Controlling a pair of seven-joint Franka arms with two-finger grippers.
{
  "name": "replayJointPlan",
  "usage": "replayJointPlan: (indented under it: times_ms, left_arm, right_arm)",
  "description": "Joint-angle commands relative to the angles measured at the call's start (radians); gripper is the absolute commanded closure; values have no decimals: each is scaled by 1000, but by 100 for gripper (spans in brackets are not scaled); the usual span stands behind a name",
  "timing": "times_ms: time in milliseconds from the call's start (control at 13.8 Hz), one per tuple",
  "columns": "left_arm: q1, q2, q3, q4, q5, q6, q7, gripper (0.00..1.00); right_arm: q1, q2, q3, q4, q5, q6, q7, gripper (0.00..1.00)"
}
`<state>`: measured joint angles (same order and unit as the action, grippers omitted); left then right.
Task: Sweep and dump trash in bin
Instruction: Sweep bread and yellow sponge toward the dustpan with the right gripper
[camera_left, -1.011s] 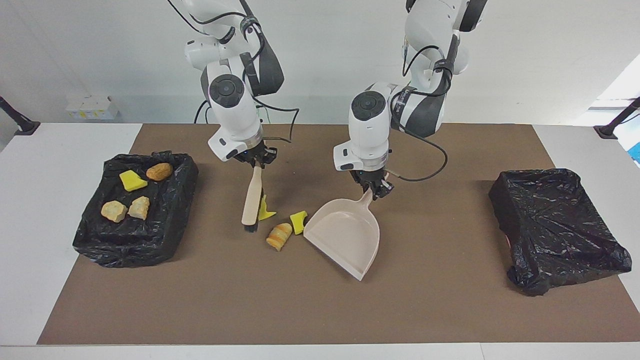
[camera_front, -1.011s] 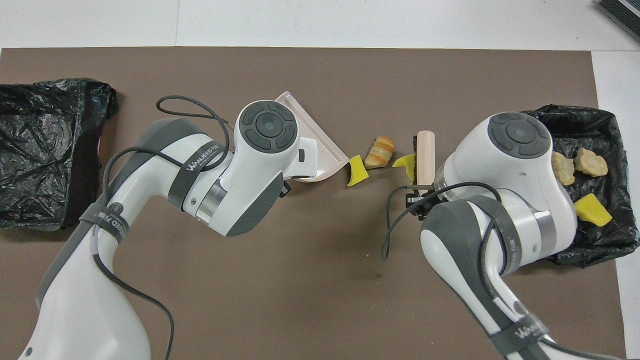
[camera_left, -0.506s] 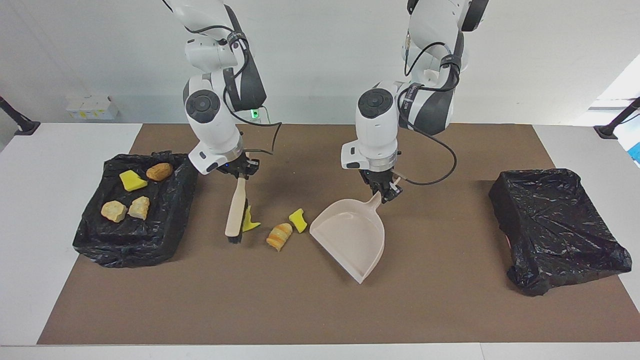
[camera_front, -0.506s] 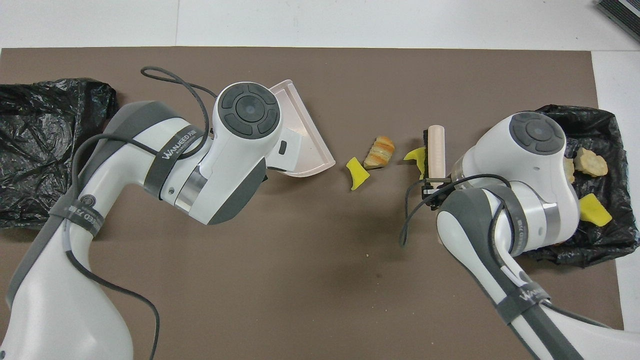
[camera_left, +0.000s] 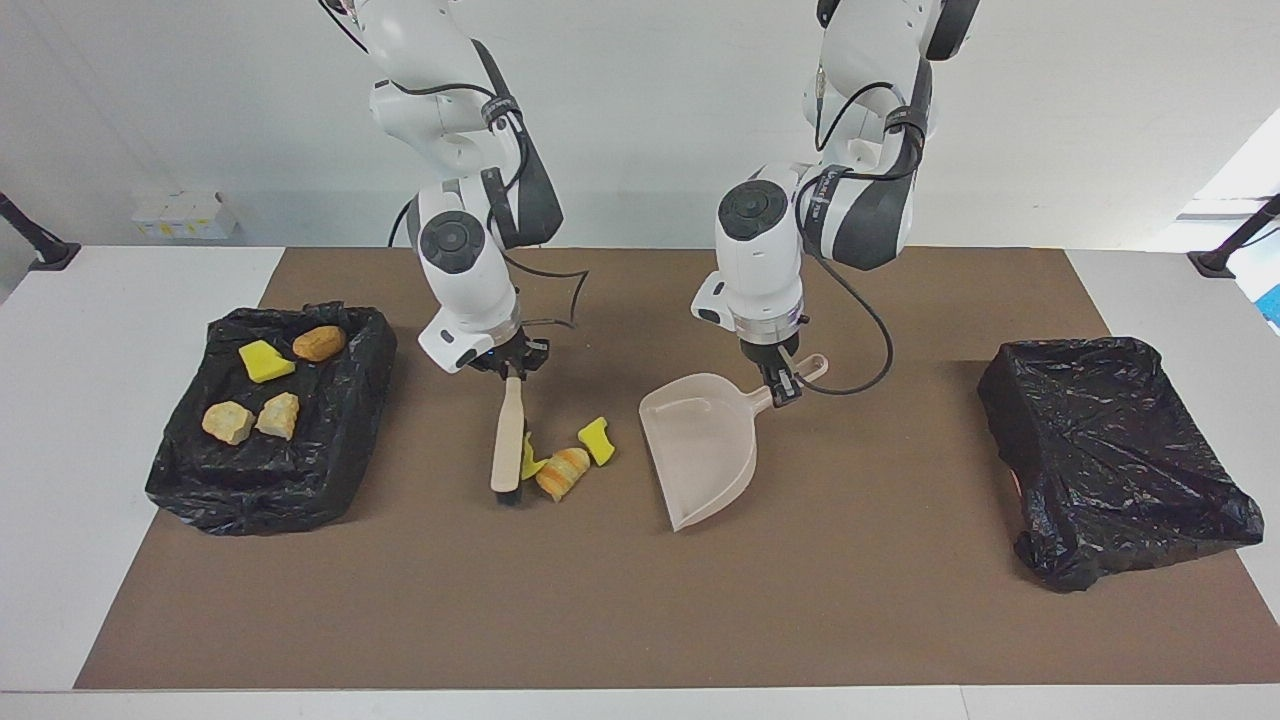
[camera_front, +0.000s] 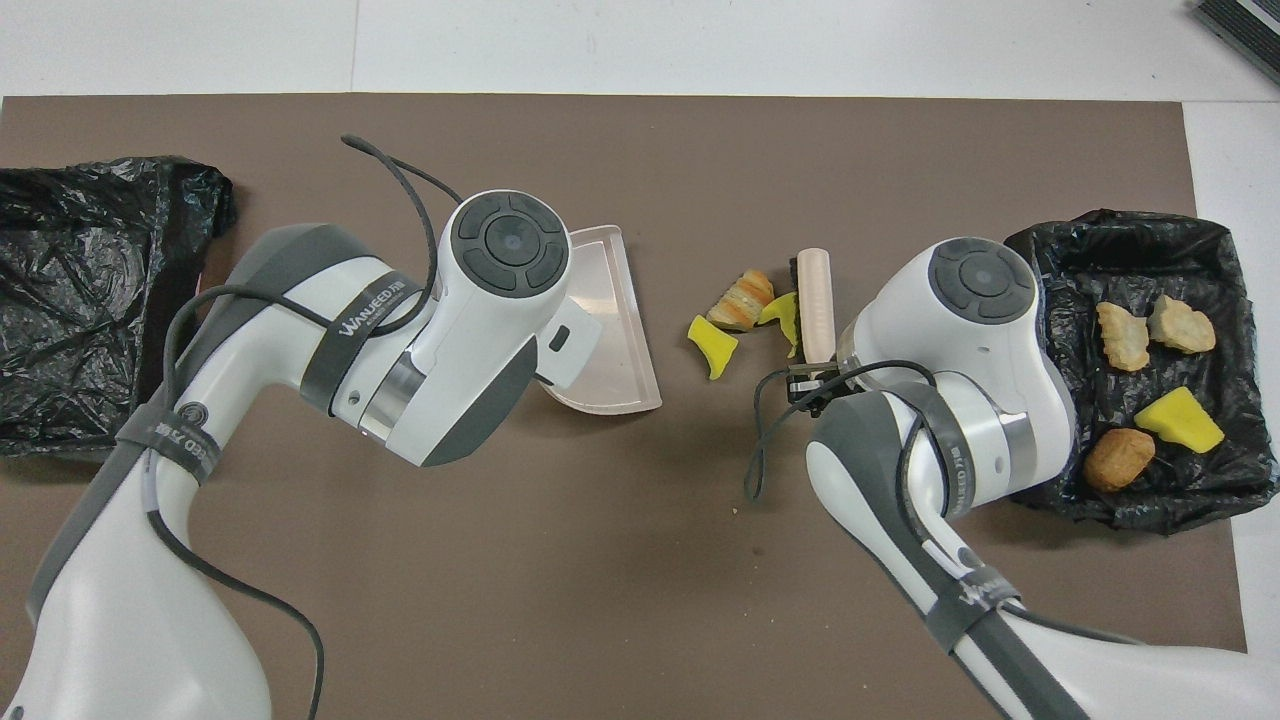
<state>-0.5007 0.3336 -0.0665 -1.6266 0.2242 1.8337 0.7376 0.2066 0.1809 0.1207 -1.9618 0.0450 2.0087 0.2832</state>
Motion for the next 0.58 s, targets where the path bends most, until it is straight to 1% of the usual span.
replayJointPlan:
  times_ms: [0, 72, 217, 361, 506]
  left_arm:
    - [19, -62, 1, -102, -60, 29, 11, 100]
    - [16, -65, 1, -131, -68, 33, -3, 100]
    - [5, -128, 1, -260, -68, 112, -93, 100]
    - [-12, -181, -2, -359, -68, 168, -104, 100]
    - [-24, -197, -2, -386, -68, 170, -104, 100]
  right_arm:
    - [46, 26, 7, 59, 7, 15, 21, 100]
    - [59, 29, 7, 73, 22, 15, 19, 100]
    - [63, 38, 8, 90, 62, 15, 19, 100]
    - [98, 40, 10, 103, 84, 15, 19, 100]
    - [125, 51, 10, 132, 165, 15, 19, 100]
